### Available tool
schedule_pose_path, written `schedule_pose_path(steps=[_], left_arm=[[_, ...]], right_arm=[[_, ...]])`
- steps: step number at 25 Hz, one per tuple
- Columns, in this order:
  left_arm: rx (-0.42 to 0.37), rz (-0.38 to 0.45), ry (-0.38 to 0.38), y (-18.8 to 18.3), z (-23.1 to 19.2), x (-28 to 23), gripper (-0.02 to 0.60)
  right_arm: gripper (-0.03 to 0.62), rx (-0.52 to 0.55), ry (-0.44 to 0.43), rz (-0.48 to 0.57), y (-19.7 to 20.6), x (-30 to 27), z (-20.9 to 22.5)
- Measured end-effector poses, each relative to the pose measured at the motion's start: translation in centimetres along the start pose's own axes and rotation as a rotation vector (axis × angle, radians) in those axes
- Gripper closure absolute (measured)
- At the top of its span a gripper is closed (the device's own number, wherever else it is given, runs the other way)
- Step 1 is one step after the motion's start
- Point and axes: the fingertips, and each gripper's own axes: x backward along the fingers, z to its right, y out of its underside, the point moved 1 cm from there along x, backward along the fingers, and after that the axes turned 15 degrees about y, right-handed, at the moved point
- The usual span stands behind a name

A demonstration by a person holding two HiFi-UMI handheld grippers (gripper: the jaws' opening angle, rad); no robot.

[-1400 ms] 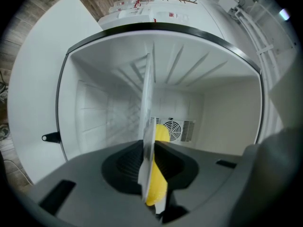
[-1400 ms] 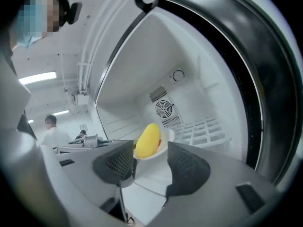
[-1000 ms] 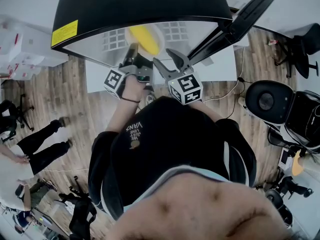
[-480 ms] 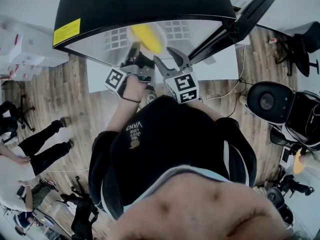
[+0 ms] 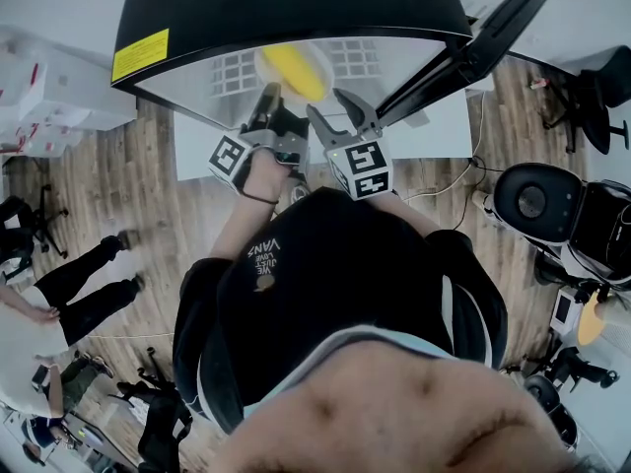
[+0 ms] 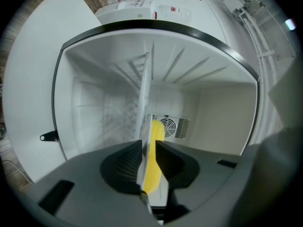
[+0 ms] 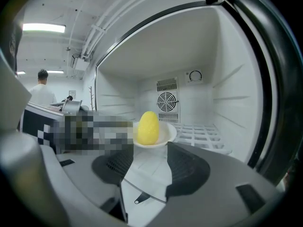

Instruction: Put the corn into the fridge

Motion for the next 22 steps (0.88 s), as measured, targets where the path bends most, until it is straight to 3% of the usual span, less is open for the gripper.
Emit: schedule_pose_path(steps=[22], left_arm=[[-0.004,0.084,-0.018,-2.5,-0.3,4.1,0.515]], right_arm=[[0.379,0.000,0.012,-0.001,-0.4,-2.1,-0.1]])
